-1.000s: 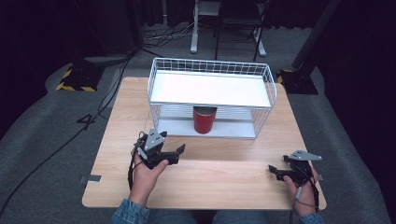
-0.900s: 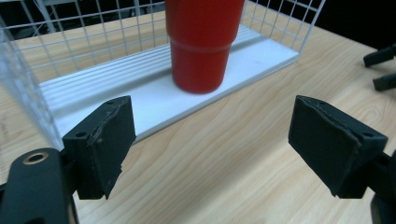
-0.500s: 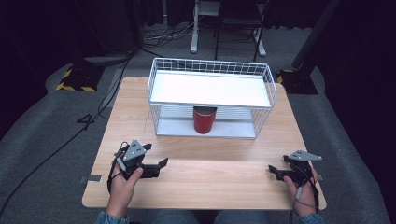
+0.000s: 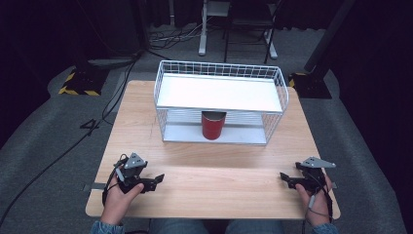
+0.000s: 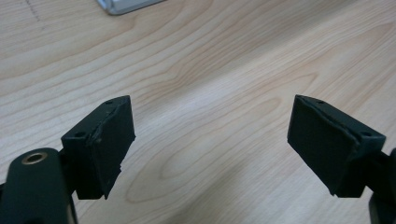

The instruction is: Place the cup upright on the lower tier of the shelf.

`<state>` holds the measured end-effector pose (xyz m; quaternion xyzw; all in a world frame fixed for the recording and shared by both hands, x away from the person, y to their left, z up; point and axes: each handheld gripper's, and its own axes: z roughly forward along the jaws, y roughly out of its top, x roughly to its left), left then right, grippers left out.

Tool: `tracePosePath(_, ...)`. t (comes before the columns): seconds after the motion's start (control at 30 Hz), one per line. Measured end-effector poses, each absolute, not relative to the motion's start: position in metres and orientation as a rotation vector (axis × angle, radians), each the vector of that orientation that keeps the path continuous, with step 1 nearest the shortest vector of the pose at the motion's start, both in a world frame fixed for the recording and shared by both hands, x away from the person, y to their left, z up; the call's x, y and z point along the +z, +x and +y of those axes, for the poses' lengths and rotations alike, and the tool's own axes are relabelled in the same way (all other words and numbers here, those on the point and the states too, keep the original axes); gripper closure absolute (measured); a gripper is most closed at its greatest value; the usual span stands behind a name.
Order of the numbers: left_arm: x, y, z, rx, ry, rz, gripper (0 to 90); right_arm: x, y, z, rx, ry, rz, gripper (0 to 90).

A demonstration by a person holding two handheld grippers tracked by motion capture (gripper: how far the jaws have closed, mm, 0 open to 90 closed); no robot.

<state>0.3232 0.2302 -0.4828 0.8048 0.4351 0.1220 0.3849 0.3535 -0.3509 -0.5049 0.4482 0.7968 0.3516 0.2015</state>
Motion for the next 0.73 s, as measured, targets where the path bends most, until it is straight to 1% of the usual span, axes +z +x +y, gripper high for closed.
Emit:
tracePosePath(0.03,-0.483,0.323,0.23,0.311,2.05,1.109,15.3,-0.505,0.353,-0.351,0.982,1.252,2.225,17.3)
tracePosePath(0.07,-0.488,0.324,0.232,0.323,2.056,1.149,15.4,-0.505,0.354,-0.351,0.982,1.251,2.226,17.3)
tracePosePath(0.13,-0.491,0.325,0.232,0.329,2.062,1.178,15.3,-0.505,0.354,-0.351,0.982,1.252,2.226,17.3)
tracePosePath(0.2,-0.499,0.328,0.234,0.332,2.107,1.226,15.4,-0.505,0.354,-0.351,0.982,1.252,2.226,17.3)
tracePosePath(0.23,-0.499,0.328,0.234,0.332,2.107,1.226,14.5,-0.505,0.354,-0.351,0.982,1.252,2.226,17.3)
tracePosePath(0.27,-0.501,0.328,0.235,0.365,2.113,1.198,14.5,-0.505,0.354,-0.351,0.982,1.252,2.226,17.3)
tracePosePath(0.33,-0.505,0.327,0.238,0.416,2.165,1.098,14.3,-0.505,0.354,-0.351,0.982,1.252,2.226,17.2)
tracePosePath(0.4,-0.505,0.327,0.239,0.41,2.166,1.091,12.7,-0.505,0.354,-0.351,0.982,1.252,2.226,17.3)
tracePosePath(0.73,-0.506,0.323,0.237,0.431,2.135,1.147,12.2,-0.505,0.354,-0.351,0.982,1.252,2.226,17.2)
